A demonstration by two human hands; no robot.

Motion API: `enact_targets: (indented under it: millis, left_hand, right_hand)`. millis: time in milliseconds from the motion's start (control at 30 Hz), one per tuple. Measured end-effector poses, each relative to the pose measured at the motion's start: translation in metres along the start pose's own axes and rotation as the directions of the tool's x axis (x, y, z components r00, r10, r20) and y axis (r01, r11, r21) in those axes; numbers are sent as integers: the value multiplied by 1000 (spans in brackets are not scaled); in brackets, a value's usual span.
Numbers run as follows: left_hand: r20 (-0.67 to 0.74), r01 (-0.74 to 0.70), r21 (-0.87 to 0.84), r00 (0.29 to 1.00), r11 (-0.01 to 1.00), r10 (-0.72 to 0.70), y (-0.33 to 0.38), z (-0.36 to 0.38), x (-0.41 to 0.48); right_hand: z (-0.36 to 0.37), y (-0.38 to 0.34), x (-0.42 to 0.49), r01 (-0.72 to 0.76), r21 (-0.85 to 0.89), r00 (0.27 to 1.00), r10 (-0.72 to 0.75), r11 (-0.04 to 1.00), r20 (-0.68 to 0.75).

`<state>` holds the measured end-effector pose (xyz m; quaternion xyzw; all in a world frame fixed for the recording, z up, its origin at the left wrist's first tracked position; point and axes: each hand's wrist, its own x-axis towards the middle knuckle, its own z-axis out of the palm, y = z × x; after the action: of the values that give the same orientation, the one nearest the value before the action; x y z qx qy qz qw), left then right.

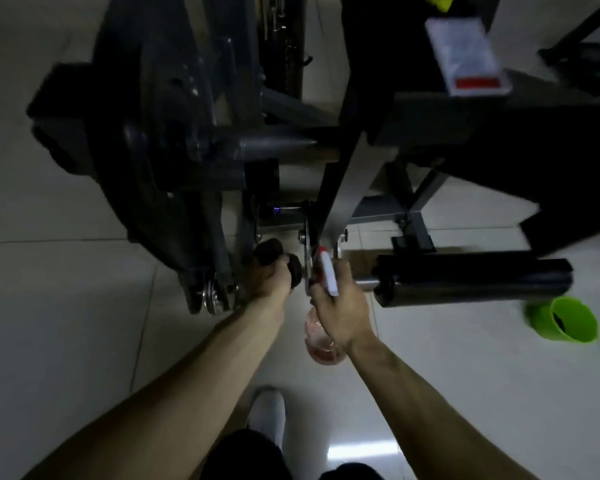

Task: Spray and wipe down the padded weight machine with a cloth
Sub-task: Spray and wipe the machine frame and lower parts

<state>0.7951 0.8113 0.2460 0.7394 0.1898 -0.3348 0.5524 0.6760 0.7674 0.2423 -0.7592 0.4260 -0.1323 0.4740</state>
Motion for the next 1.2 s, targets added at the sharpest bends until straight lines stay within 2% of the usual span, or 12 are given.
enact_targets:
  millis: [133, 300, 467, 533, 600, 667, 733, 833, 900, 1033, 1100, 1200]
  left_hand:
    - [-39, -148, -56, 988, 987, 146, -20, 26, 77]
    - [-123, -318, -150, 946, 936, 301, -38, 35, 129]
    - [-97, -197, -222, 979, 955, 180, -39, 31, 137]
    - [-37, -106, -246, 994, 963, 100, -38, 32, 147]
    - [-17, -112, -286, 994, 952, 112, -42, 37, 155]
    - [-109, -138, -304, 988, 943, 109, -43, 45, 162]
    - [-101, -165, -354, 985, 921, 138, -41, 54, 167]
    - [-4, -140, -375, 989, 917, 150, -25, 66, 175]
    - [-50, -161, -359, 987, 919, 153, -9, 73, 184]
    - [-117, -173, -407, 984, 897, 137, 15, 116, 283]
    - [-45, -110, -429, 994, 896, 101, 23, 125, 298]
    - [35, -106, -422, 991, 900, 132, 30, 113, 256]
  right_hand:
    - [52, 44, 64, 165, -256, 986, -167, 953, 14]
    - [94, 74, 107, 259, -243, 962, -271, 935, -17]
    - [94, 82, 104, 305, -158, 951, -309, 939, -2]
    - [80, 84, 91, 306, -75, 951, -309, 949, -32]
    - [65, 90, 83, 301, -6, 949, -300, 954, -95]
    - [53, 97, 83, 295, -31, 938, -296, 955, -182]
    - [45, 101, 87, 303, -31, 929, -302, 953, -212]
    - [37, 97, 102, 341, -31, 934, -343, 939, -103]
    - [36, 94, 112, 366, -35, 929, -367, 930, -54]
    - [40, 99, 132, 385, -41, 914, -387, 922, -120]
    - [42, 107, 139, 420, -65, 894, -425, 905, -140]
    - [42, 113, 147, 445, -124, 874, -460, 887, -154]
